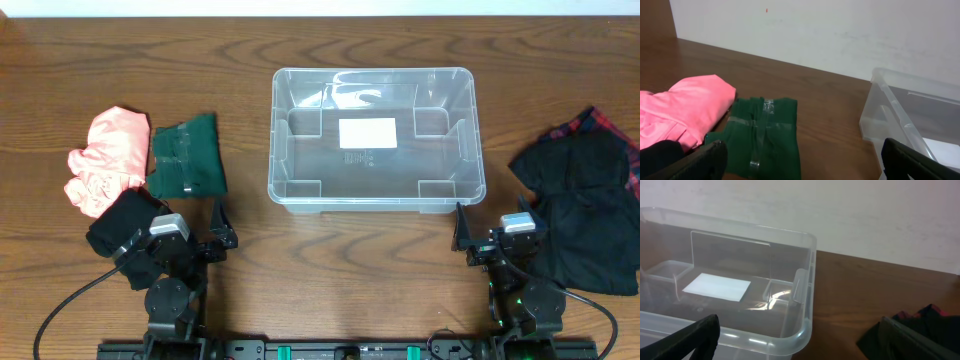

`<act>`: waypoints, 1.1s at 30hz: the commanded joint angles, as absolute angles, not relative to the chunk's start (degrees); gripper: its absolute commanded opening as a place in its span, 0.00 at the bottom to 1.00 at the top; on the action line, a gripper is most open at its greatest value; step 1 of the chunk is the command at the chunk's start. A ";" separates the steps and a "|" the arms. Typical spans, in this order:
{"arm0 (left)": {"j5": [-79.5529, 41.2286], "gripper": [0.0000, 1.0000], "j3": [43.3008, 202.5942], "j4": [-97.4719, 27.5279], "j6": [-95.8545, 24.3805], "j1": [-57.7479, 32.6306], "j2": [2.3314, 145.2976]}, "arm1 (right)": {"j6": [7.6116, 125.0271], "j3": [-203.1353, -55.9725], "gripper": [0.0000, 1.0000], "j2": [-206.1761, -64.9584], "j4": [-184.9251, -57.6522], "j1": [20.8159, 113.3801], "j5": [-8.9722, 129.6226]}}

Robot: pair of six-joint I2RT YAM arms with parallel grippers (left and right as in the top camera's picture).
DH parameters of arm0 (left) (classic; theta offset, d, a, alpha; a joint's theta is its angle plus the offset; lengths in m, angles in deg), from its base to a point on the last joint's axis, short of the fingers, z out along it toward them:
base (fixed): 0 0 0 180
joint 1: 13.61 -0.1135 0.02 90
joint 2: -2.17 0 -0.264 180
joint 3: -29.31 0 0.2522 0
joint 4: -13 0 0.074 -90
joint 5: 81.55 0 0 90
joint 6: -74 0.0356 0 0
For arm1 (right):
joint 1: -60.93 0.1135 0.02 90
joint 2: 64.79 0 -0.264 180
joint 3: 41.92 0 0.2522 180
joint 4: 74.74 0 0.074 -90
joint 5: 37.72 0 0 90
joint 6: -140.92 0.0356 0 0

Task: Pack container

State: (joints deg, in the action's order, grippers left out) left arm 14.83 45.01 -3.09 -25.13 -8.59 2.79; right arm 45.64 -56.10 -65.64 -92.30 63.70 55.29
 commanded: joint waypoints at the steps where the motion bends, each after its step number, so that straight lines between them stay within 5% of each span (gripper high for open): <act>1: 15.31 0.98 43.30 -4.16 -24.60 -8.83 2.46 | 44.86 -55.99 0.99 -65.50 -92.51 64.16 55.33; 13: 15.15 0.98 43.30 -4.14 -24.62 -8.83 2.46 | 46.71 -55.99 0.99 -65.50 -91.22 64.16 56.03; 22: 13.51 0.98 45.07 -5.94 -30.02 -8.83 4.17 | 58.58 -59.56 0.99 -65.66 -91.92 64.11 50.30; 33: 13.38 0.98 74.73 -27.66 -30.00 -8.83 26.00 | 58.25 -83.93 0.99 -85.37 -111.66 63.70 39.94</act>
State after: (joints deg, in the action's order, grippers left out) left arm 13.54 65.64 -23.97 -29.54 -8.59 19.53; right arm 57.53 -77.11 -78.12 -108.97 63.70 43.94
